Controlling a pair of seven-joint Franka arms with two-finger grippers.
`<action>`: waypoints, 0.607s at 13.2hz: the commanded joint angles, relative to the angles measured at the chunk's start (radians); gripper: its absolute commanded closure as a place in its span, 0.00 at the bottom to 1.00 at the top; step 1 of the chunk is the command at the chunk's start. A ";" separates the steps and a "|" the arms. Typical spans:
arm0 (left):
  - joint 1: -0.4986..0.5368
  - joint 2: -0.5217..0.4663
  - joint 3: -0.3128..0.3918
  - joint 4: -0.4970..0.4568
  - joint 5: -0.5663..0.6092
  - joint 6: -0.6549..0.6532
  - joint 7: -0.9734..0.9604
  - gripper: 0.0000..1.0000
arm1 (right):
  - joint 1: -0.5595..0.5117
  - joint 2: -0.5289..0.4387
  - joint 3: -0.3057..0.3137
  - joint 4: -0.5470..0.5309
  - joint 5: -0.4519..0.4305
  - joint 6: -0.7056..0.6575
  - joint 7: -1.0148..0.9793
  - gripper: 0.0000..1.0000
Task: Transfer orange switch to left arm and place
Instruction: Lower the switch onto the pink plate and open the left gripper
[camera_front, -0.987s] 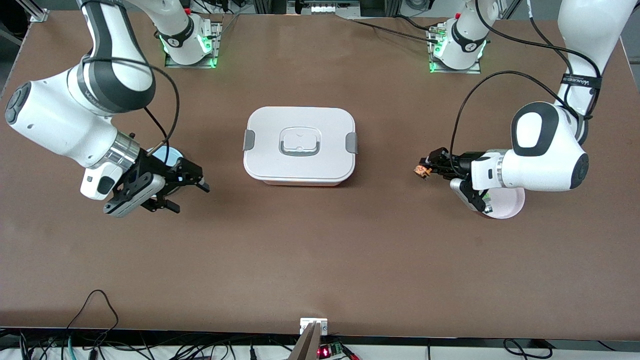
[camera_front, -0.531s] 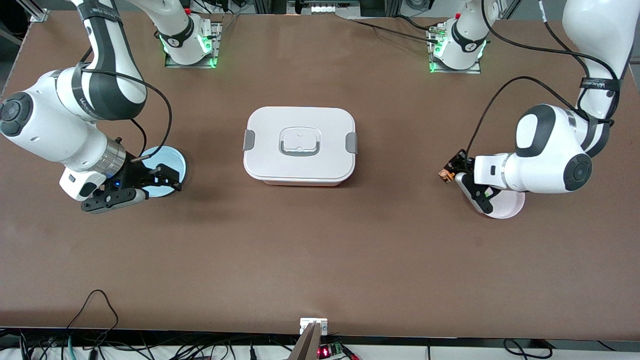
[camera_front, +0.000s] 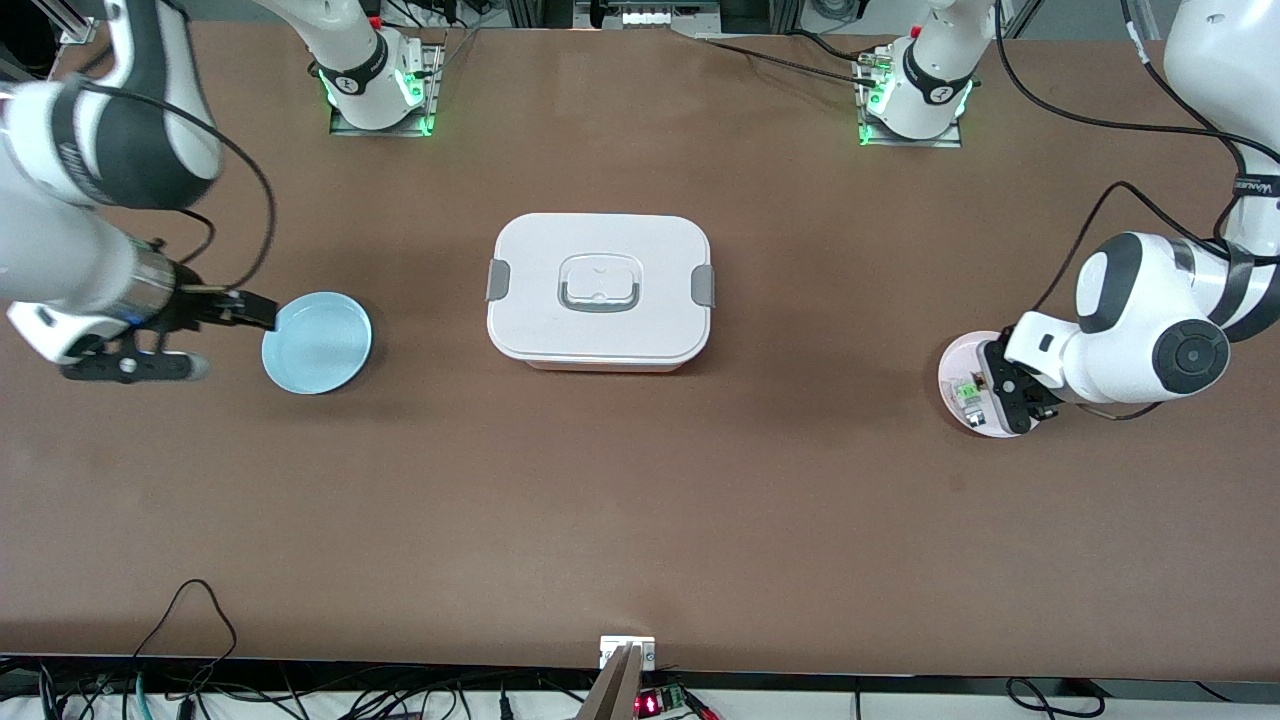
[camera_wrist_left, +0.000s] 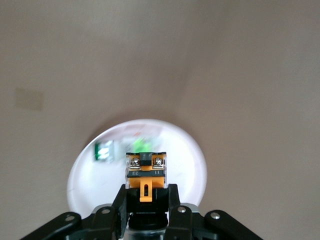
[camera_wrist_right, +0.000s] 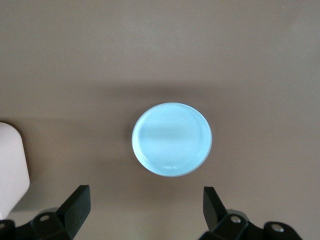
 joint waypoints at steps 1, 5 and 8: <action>0.059 0.065 -0.009 0.025 0.083 0.115 0.165 1.00 | -0.153 -0.018 0.123 0.051 -0.061 -0.077 0.007 0.00; 0.129 0.128 -0.012 0.010 0.080 0.159 0.233 1.00 | -0.262 -0.034 0.189 0.044 -0.095 -0.074 -0.093 0.00; 0.152 0.157 -0.014 -0.009 0.077 0.153 0.246 1.00 | -0.261 -0.119 0.183 -0.091 -0.081 0.039 -0.090 0.00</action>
